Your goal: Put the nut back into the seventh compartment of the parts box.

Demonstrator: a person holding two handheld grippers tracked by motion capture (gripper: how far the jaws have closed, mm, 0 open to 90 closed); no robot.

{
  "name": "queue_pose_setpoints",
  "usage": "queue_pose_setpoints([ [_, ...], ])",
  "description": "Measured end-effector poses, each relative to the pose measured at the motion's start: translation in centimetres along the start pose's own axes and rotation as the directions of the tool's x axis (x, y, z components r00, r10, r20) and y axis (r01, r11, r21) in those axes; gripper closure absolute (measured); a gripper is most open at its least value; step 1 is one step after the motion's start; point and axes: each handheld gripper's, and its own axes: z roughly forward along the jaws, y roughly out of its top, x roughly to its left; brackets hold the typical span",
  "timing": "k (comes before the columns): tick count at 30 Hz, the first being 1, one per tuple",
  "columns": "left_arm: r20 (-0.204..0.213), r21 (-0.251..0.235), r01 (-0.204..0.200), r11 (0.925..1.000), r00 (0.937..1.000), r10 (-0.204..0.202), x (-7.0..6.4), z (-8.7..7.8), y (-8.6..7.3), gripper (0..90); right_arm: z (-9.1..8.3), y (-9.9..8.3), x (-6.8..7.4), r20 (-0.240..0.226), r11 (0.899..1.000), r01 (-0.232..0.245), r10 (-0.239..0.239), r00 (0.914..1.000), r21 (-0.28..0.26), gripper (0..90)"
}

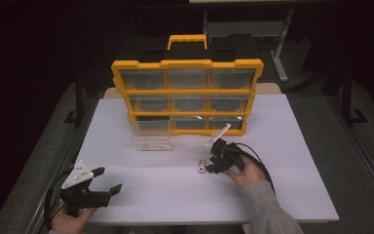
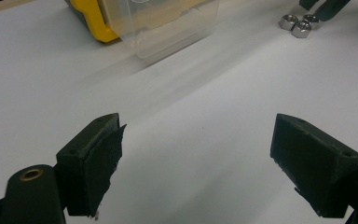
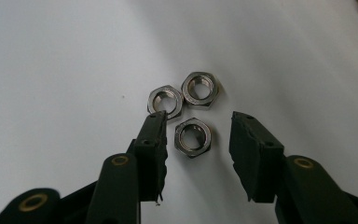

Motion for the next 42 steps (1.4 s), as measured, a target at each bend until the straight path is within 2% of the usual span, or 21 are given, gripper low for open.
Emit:
queue_pose_setpoints([
  [13,0.000,-0.006,0.006,1.0000,1.0000,-0.006,0.0,0.0,0.0,16.2,0.9,0.2,0.4,0.008,0.999,0.020,-0.021,0.9998,0.030,67.4],
  [15,-0.001,-0.002,-0.007,1.0000,1.0000,0.007,0.1,0.0,0.0,16.2,0.9,0.2,0.3,0.009,0.999,0.021,-0.021,0.9997,0.029,67.7],
  [29,0.003,-0.004,0.005,1.0000,1.0000,-0.005,-0.1,0.0,0.0,16.2,1.0,0.1,0.1,0.004,0.999,0.018,-0.018,0.9998,0.029,68.6],
  [33,0.005,0.002,-0.014,0.9999,0.9999,0.014,-0.1,0.0,0.1,16.3,1.0,0.1,0.0,0.001,0.999,0.024,-0.024,0.9997,0.029,68.8],
  [38,0.003,0.002,-0.009,1.0000,1.0000,0.009,0.0,0.1,0.0,16.3,0.9,0.1,-0.3,-0.020,1.000,0.017,-0.017,0.9997,0.025,69.1],
  [42,0.000,-0.008,0.000,1.0000,1.0000,0.000,-0.1,0.1,0.0,16.3,0.0,-0.1,-0.7,-0.044,1.000,-0.007,0.007,0.9990,-0.010,69.2],
])
